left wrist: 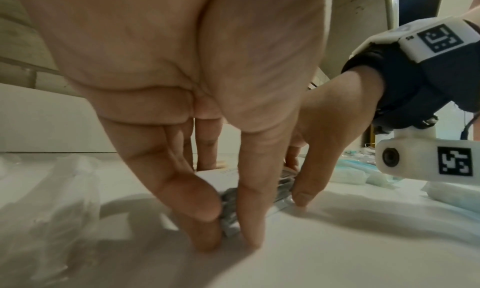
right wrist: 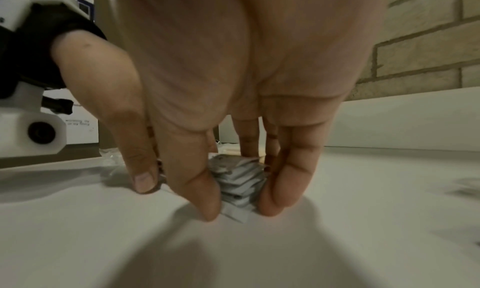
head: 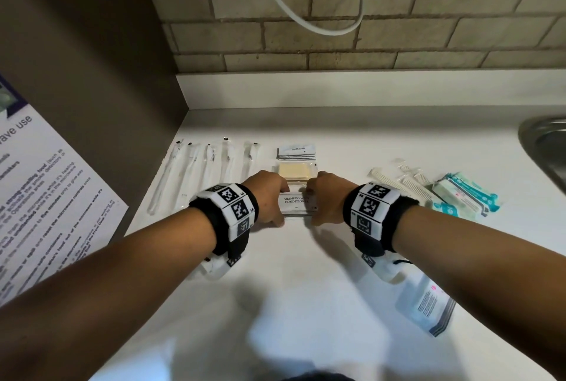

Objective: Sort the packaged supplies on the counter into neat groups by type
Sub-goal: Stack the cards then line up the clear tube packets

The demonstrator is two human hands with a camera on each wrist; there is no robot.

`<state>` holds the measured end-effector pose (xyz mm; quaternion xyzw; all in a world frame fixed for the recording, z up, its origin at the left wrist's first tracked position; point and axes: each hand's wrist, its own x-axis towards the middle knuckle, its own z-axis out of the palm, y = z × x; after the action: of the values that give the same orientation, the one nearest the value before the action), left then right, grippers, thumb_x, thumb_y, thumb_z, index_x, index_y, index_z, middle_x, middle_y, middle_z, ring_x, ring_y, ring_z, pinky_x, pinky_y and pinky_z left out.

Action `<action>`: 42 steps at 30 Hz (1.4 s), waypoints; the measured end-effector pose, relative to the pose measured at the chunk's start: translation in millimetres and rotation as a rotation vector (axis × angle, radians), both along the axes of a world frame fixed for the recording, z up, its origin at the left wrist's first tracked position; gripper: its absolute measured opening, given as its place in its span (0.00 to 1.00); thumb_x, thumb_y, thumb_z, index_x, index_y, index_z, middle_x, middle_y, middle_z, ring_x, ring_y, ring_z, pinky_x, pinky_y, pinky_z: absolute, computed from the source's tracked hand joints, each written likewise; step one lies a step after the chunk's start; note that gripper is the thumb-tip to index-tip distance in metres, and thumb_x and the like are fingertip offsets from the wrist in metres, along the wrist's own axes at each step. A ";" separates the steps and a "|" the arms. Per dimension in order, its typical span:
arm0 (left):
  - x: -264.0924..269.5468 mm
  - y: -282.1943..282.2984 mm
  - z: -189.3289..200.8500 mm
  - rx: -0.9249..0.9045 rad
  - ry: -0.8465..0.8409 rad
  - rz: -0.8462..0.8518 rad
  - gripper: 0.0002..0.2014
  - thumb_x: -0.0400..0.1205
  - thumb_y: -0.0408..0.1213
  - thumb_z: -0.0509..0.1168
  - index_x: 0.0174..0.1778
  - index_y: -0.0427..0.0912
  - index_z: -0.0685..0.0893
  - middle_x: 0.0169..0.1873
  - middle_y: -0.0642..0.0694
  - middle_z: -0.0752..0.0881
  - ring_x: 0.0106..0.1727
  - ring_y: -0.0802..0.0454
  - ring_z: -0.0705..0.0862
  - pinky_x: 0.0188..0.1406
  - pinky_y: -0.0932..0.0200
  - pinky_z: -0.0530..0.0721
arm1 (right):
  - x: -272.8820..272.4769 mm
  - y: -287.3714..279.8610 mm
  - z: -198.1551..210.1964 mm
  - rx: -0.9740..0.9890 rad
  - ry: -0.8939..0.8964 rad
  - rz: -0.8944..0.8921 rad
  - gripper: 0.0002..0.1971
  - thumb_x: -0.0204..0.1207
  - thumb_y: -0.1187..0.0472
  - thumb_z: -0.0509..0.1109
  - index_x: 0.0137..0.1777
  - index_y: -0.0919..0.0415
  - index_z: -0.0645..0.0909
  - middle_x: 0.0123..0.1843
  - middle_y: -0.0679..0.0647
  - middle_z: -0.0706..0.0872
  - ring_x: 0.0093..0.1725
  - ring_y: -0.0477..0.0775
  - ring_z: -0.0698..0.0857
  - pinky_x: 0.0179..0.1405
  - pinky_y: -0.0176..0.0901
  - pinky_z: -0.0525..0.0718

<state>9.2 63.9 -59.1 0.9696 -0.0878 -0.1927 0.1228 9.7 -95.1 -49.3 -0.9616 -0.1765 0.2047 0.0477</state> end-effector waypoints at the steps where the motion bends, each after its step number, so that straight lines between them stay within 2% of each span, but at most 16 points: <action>1: 0.6 0.5 1.0 -0.006 0.013 -0.001 0.29 0.64 0.40 0.81 0.62 0.45 0.84 0.53 0.47 0.88 0.51 0.48 0.86 0.54 0.56 0.85 | 1.4 0.5 0.4 -0.001 0.005 -0.002 0.26 0.66 0.53 0.79 0.63 0.61 0.81 0.60 0.58 0.80 0.56 0.59 0.84 0.50 0.44 0.83; 5: 3.0 -0.1 0.4 -0.016 0.007 0.005 0.27 0.65 0.40 0.82 0.61 0.42 0.86 0.53 0.46 0.88 0.52 0.47 0.87 0.55 0.57 0.85 | 6.1 3.7 0.7 -0.014 0.018 -0.009 0.21 0.65 0.55 0.80 0.57 0.62 0.83 0.55 0.58 0.87 0.53 0.58 0.86 0.44 0.41 0.82; 12: 5.6 2.3 -5.7 -0.051 0.005 0.017 0.25 0.66 0.41 0.82 0.59 0.44 0.88 0.51 0.47 0.90 0.50 0.48 0.87 0.53 0.58 0.84 | 6.6 1.8 -4.6 -0.006 0.008 -0.034 0.23 0.64 0.55 0.80 0.58 0.62 0.83 0.56 0.57 0.86 0.54 0.59 0.86 0.47 0.43 0.84; 17: 5.1 1.7 -6.6 -0.040 -0.006 0.016 0.26 0.65 0.41 0.83 0.59 0.45 0.88 0.51 0.48 0.90 0.50 0.48 0.87 0.55 0.57 0.85 | 7.1 1.1 -3.9 -0.003 0.008 -0.039 0.23 0.64 0.54 0.80 0.57 0.62 0.84 0.54 0.57 0.87 0.53 0.59 0.86 0.45 0.42 0.82; 24: 6.0 5.1 -8.4 -0.062 -0.012 0.027 0.26 0.65 0.41 0.83 0.58 0.47 0.86 0.51 0.49 0.88 0.47 0.50 0.85 0.46 0.62 0.80 | 7.9 -0.6 -1.4 -0.009 0.015 -0.014 0.23 0.65 0.52 0.79 0.57 0.62 0.84 0.53 0.57 0.87 0.52 0.58 0.86 0.43 0.40 0.80; 28: 6.1 5.0 -8.0 -0.060 -0.005 0.024 0.26 0.66 0.41 0.82 0.59 0.46 0.85 0.52 0.48 0.88 0.49 0.49 0.86 0.49 0.61 0.82 | 7.3 -0.6 0.2 -0.013 0.025 -0.014 0.23 0.66 0.52 0.79 0.58 0.62 0.83 0.53 0.57 0.87 0.45 0.56 0.81 0.40 0.39 0.77; 34: 5.6 4.1 -7.6 -0.057 -0.006 0.028 0.32 0.65 0.42 0.82 0.66 0.46 0.83 0.57 0.48 0.87 0.55 0.47 0.86 0.53 0.60 0.82 | 6.0 0.4 0.8 -0.012 0.024 -0.017 0.20 0.66 0.54 0.79 0.56 0.62 0.84 0.52 0.56 0.87 0.43 0.55 0.80 0.39 0.39 0.77; 37: 3.9 4.9 -5.4 -0.064 -0.002 0.031 0.32 0.64 0.42 0.83 0.65 0.47 0.82 0.56 0.48 0.87 0.53 0.48 0.86 0.55 0.57 0.84 | 4.0 0.3 1.2 -0.004 0.026 -0.017 0.20 0.64 0.54 0.79 0.54 0.61 0.84 0.51 0.55 0.87 0.44 0.55 0.82 0.40 0.41 0.79; 39: 2.2 6.1 -3.8 -0.066 -0.006 0.037 0.35 0.64 0.42 0.83 0.67 0.47 0.80 0.58 0.48 0.86 0.55 0.48 0.85 0.58 0.55 0.84 | 3.2 -0.1 0.8 0.009 0.025 -0.018 0.21 0.62 0.53 0.80 0.54 0.61 0.84 0.51 0.56 0.88 0.47 0.57 0.85 0.43 0.43 0.84; 42: -0.7 8.8 -1.3 -0.077 -0.008 0.049 0.39 0.63 0.43 0.83 0.71 0.46 0.77 0.62 0.47 0.84 0.60 0.48 0.84 0.61 0.56 0.82 | 1.8 -1.4 2.2 0.030 0.014 -0.020 0.23 0.61 0.52 0.81 0.54 0.61 0.84 0.51 0.56 0.87 0.50 0.57 0.86 0.46 0.44 0.85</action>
<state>8.5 72.7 -60.4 0.9668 -0.0718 -0.1824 0.1642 11.5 -96.4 -47.1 -0.9610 -0.1699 0.2084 0.0654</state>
